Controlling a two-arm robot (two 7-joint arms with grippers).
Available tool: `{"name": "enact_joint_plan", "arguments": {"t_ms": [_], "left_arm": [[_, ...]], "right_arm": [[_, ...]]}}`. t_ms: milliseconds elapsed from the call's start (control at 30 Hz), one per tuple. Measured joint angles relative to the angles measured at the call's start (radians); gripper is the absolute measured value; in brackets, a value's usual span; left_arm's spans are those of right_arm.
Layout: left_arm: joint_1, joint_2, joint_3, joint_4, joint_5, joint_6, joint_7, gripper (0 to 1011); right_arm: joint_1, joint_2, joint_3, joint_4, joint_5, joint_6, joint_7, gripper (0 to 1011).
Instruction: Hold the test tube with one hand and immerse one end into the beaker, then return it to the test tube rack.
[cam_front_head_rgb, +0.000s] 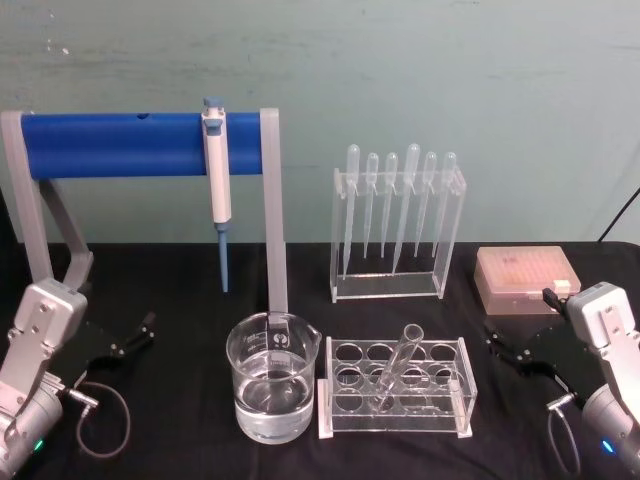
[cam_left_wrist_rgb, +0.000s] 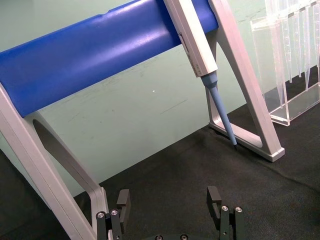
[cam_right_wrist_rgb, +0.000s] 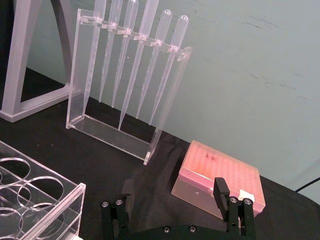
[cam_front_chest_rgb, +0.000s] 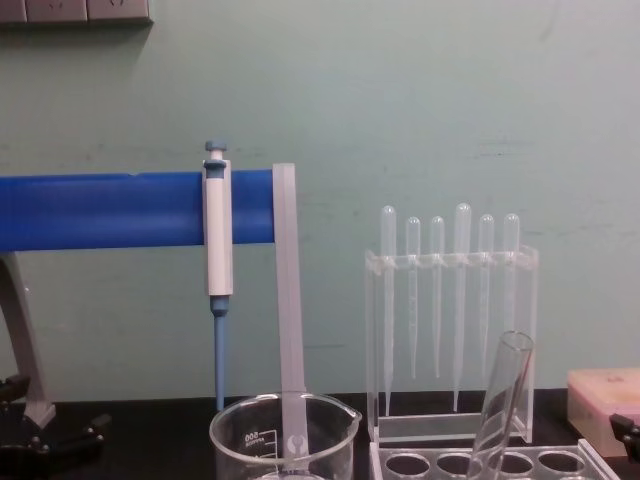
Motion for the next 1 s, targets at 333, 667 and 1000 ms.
{"name": "enact_joint_plan", "arguments": {"t_ms": [333,667,1000], "left_arm": [[0.0,0.0,0.0,0.0,0.0,0.0,0.0,1000],[0.0,0.0,0.0,0.0,0.0,0.0,0.0,1000],[0.0,0.0,0.0,0.0,0.0,0.0,0.0,1000]], "right_arm": [[0.0,0.0,0.0,0.0,0.0,0.0,0.0,1003],[-0.012,0.005,0.038,-0.04,-0.009,-0.027,0.012,1003],[-0.104,0.071,0.112,-0.171,0.087,-0.083,0.135,1003]]}}
